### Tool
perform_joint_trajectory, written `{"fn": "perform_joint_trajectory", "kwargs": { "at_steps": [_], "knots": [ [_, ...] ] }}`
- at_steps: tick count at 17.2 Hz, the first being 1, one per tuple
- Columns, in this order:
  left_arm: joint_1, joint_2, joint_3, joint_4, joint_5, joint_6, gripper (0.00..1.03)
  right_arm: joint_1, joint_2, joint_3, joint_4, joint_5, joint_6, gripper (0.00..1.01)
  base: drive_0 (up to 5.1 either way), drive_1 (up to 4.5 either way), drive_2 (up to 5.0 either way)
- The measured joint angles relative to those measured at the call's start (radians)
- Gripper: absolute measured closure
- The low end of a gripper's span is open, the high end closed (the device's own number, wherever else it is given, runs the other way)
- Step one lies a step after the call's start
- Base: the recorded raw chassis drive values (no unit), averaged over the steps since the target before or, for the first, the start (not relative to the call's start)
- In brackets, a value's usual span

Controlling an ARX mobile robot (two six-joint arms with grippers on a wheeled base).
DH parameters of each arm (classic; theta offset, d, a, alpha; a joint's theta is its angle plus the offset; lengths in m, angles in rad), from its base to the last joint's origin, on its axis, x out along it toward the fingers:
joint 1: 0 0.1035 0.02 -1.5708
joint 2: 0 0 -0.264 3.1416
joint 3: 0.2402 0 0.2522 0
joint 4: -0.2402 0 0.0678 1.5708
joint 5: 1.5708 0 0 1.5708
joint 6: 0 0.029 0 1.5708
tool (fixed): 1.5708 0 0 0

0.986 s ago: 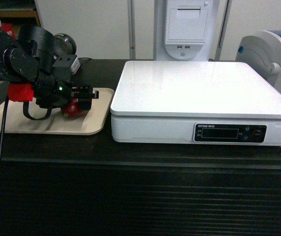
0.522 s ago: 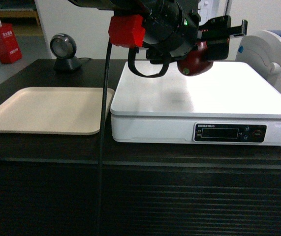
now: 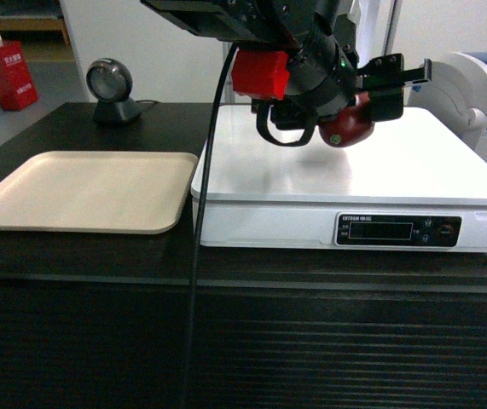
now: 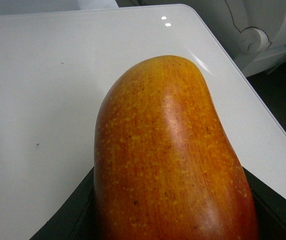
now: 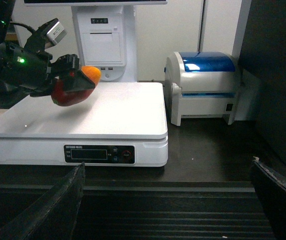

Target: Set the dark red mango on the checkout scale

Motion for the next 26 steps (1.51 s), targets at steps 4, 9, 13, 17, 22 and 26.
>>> {"fn": "perform_joint_trajectory", "kwargs": {
  "at_steps": [4,9,13,17,22,26],
  "knots": [
    [-0.003,0.013,0.022,-0.016,-0.02,-0.007,0.42,0.0,0.0,0.0,0.0,0.0,0.0,0.03,0.0,0.0,0.0],
    [-0.008,0.059,0.083,-0.096,-0.064,-0.026,0.42,0.0,0.0,0.0,0.0,0.0,0.0,0.03,0.0,0.0,0.0],
    [-0.008,0.097,0.137,-0.167,-0.095,-0.034,0.42,0.0,0.0,0.0,0.0,0.0,0.0,0.03,0.0,0.0,0.0],
    [-0.008,0.101,0.145,-0.15,-0.084,-0.053,0.03,0.0,0.0,0.0,0.0,0.0,0.0,0.03,0.0,0.0,0.0],
    [-0.006,0.03,0.026,0.023,-0.123,-0.026,0.05,0.0,0.0,0.0,0.0,0.0,0.0,0.03,0.0,0.0,0.0],
    [0.018,-0.204,-0.186,0.378,-0.148,0.072,0.05,0.0,0.0,0.0,0.0,0.0,0.0,0.03,0.0,0.0,0.0]
  ]
}}
